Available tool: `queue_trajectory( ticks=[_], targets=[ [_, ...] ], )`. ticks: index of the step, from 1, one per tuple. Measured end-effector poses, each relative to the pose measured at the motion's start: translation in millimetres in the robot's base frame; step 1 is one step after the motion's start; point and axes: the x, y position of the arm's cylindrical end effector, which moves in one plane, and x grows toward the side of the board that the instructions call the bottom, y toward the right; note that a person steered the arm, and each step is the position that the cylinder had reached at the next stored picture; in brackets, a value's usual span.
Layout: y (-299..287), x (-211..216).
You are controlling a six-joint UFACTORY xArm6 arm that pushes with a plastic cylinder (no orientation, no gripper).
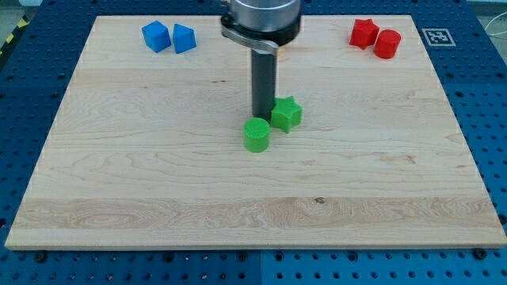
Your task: Push the green circle and the green star up and right
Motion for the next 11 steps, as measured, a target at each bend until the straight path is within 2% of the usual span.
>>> queue_trajectory(
  ticks=[2,4,5,7,9,10,11],
  targets=[
    [-83,5],
    [-57,64],
    [-34,62],
    [-23,18],
    [11,1],
    [-20,-9],
    [-66,-41]
  ],
)
